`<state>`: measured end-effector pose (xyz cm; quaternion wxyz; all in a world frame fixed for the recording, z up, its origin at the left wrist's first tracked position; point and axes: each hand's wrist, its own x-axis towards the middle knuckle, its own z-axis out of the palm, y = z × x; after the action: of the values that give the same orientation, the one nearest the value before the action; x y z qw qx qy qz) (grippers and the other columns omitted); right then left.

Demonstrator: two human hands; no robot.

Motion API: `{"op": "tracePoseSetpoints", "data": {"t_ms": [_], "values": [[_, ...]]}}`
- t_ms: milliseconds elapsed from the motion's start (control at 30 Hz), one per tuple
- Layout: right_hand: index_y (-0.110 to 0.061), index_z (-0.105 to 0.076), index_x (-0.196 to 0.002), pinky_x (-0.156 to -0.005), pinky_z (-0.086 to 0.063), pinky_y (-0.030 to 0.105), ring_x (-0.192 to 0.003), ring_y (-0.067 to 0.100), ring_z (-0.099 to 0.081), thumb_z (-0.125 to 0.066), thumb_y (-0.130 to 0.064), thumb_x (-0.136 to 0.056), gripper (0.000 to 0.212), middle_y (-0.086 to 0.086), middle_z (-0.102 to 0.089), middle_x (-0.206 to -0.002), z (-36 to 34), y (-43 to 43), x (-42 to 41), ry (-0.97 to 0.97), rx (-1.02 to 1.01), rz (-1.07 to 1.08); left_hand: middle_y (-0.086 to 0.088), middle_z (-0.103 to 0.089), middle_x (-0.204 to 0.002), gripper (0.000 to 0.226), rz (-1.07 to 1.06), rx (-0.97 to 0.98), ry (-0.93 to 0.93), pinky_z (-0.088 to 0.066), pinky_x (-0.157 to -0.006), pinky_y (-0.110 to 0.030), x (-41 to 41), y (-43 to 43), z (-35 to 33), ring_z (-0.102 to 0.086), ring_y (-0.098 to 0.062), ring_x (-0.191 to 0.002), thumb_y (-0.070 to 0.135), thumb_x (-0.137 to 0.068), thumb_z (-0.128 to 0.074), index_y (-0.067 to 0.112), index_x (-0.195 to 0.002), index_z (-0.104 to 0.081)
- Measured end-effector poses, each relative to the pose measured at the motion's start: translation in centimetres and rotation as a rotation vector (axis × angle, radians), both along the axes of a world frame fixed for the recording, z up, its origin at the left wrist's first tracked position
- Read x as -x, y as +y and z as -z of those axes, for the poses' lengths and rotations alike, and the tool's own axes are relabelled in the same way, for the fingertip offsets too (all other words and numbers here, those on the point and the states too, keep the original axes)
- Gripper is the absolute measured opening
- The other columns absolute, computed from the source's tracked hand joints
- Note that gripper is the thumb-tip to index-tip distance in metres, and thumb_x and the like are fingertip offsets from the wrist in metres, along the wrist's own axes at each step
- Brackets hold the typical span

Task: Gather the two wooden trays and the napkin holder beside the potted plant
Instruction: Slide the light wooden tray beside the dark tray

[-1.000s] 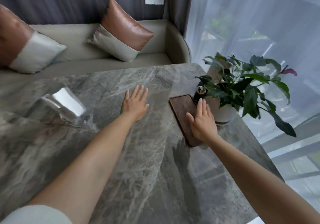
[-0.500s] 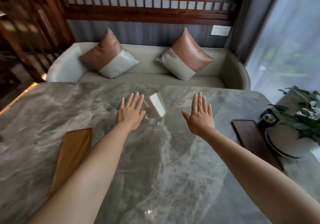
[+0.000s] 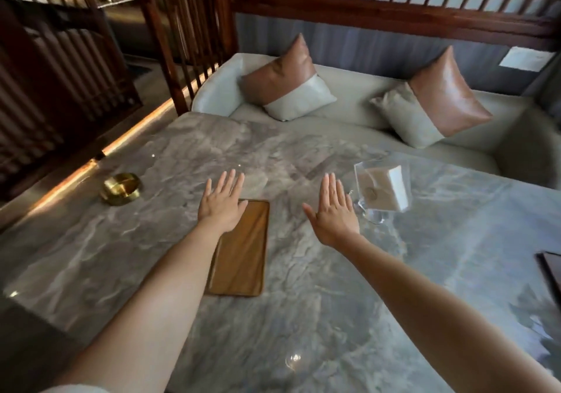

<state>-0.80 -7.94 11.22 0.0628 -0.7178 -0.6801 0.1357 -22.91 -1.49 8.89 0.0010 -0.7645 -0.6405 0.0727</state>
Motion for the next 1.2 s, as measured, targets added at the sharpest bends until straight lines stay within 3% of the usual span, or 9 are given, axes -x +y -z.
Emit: {"op": "tracePoseSetpoints", "data": {"t_ms": [233,400,500,567,800,967,1067,1133,1200], "values": [[-0.011,0.015,-0.144,-0.118,-0.001,0.037,-0.145,0.023,0.01,-0.018,-0.052,-0.093,0.074,0.007,0.009,-0.158,4.0,-1.3,5.7,0.044,0.161,-0.004,-0.004,0.007,-0.16,0.061,-0.057,0.093,0.079,0.004,-0.118,-0.044,3.6,1.8,3.3,0.009,-0.019,-0.146,0.044,-0.099,-0.018,0.019,-0.149,0.007],[-0.015,-0.004,-0.146,-0.106,-0.032,0.043,-0.138,0.029,-0.025,-0.025,-0.047,-0.093,0.065,0.012,-0.03,-0.149,6.3,-3.0,7.7,0.096,0.297,0.041,-0.01,-0.021,-0.156,0.061,-0.066,0.178,0.031,-0.013,-0.117,-0.043,4.6,3.9,5.1,-0.014,-0.025,-0.145,0.042,-0.098,-0.026,0.012,-0.148,-0.012],[-0.014,-0.024,-0.138,-0.088,-0.046,0.045,-0.117,0.032,-0.05,-0.033,-0.039,-0.094,0.051,0.014,-0.049,-0.134,7.1,-3.7,8.6,0.228,0.417,0.16,-0.016,-0.031,-0.151,0.059,-0.111,0.239,-0.023,-0.025,-0.112,-0.043,4.6,5.1,5.9,-0.027,-0.032,-0.139,0.041,-0.097,-0.029,0.01,-0.146,-0.019],[-0.013,-0.031,-0.133,-0.087,-0.049,0.045,-0.106,0.031,-0.057,-0.038,-0.036,-0.094,0.046,0.015,-0.055,-0.126,7.7,-3.9,9.1,0.314,0.497,0.247,-0.018,-0.035,-0.148,0.056,-0.125,0.263,-0.049,-0.031,-0.107,-0.042,4.5,5.9,6.5,-0.032,-0.034,-0.135,0.041,-0.098,-0.029,0.01,-0.144,-0.024],[-0.008,-0.04,-0.114,-0.075,-0.054,0.044,-0.084,0.033,-0.062,-0.046,-0.022,-0.09,0.028,0.021,-0.06,-0.111,9.8,-4.5,10.3,0.662,0.665,0.558,-0.022,-0.044,-0.138,0.05,-0.106,0.273,-0.104,-0.036,-0.101,-0.045,3.5,8.0,8.8,-0.039,-0.037,-0.128,0.039,-0.097,-0.03,0.009,-0.137,-0.032],[-0.011,-0.052,-0.087,-0.07,-0.057,0.046,-0.061,0.027,-0.061,-0.041,-0.005,-0.087,0.012,0.017,-0.059,-0.076,10.8,-4.8,10.8,0.813,0.679,0.732,-0.022,-0.043,-0.139,0.05,-0.07,0.273,-0.11,-0.036,-0.101,-0.046,2.2,8.6,9.7,-0.04,-0.037,-0.128,0.039,-0.098,-0.03,0.007,-0.135,-0.035],[-0.009,-0.053,-0.072,-0.052,-0.057,0.032,-0.042,0.018,-0.058,-0.041,-0.005,-0.088,0.02,0.01,-0.057,-0.057,10.7,-4.6,10.9,0.836,0.669,0.76,-0.024,-0.045,-0.137,0.049,-0.042,0.271,-0.106,-0.037,-0.1,-0.046,1.5,8.7,10.1,-0.041,-0.038,-0.126,0.039,-0.098,-0.027,0.005,-0.133,-0.037],[-0.008,-0.049,-0.067,-0.035,-0.047,0.019,-0.031,0.011,-0.054,-0.042,-0.008,-0.089,0.024,0.009,-0.056,-0.055,10.7,-4.6,10.9,0.809,0.673,0.763,-0.024,-0.047,-0.135,0.05,-0.042,0.263,-0.107,-0.038,-0.099,-0.046,1.3,8.8,10.1,-0.043,-0.039,-0.125,0.039,-0.098,-0.027,0.005,-0.132,-0.037],[-0.006,-0.049,-0.07,-0.03,-0.041,0.016,-0.025,0.009,-0.053,-0.042,-0.008,-0.091,0.022,0.011,-0.057,-0.058,10.7,-4.6,10.9,0.829,0.677,0.786,-0.025,-0.049,-0.133,0.049,-0.06,0.26,-0.109,-0.04,-0.096,-0.046,1.3,8.9,10.0,-0.046,-0.04,-0.122,0.039,-0.098,-0.027,0.004,-0.131,-0.038]]}}
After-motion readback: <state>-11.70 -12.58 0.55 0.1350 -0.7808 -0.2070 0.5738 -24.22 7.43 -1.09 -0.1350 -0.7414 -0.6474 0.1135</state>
